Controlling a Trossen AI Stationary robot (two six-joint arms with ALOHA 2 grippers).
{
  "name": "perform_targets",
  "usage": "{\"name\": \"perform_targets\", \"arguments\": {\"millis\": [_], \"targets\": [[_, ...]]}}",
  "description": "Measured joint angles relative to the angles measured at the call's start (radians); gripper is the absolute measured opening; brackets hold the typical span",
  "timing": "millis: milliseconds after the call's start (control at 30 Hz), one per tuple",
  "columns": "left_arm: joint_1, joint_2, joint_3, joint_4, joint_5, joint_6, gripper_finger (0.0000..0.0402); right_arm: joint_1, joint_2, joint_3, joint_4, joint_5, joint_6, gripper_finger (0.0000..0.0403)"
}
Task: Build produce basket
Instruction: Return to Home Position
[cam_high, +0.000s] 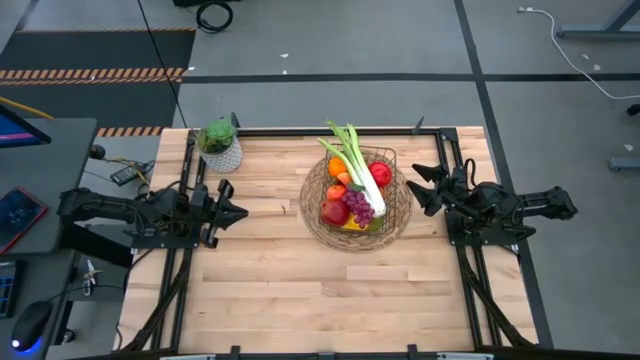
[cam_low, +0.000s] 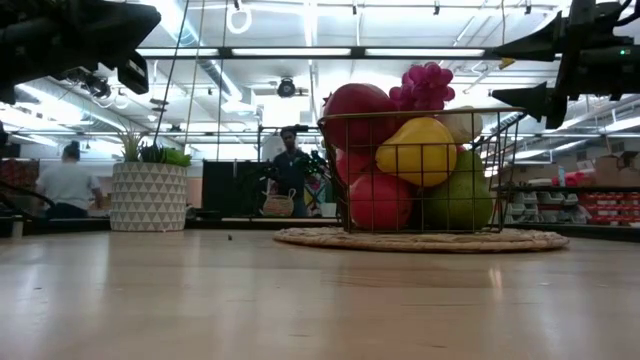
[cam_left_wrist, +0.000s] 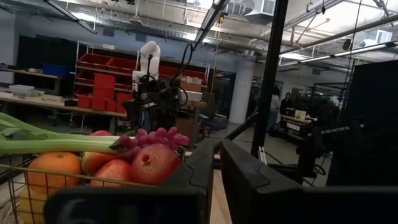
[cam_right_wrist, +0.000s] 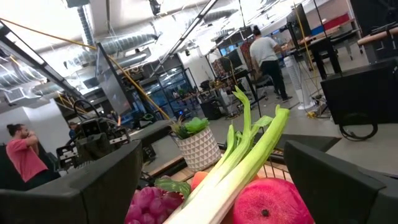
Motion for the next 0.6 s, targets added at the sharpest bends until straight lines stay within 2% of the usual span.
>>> {"name": "perform_targets", "arguments": {"millis": [600], "targets": [[0.000,0.000,0.000,0.000,0.000,0.001,0.0040,0.000,0.000,0.000,0.000,0.000,0.000,0.0393]]}}
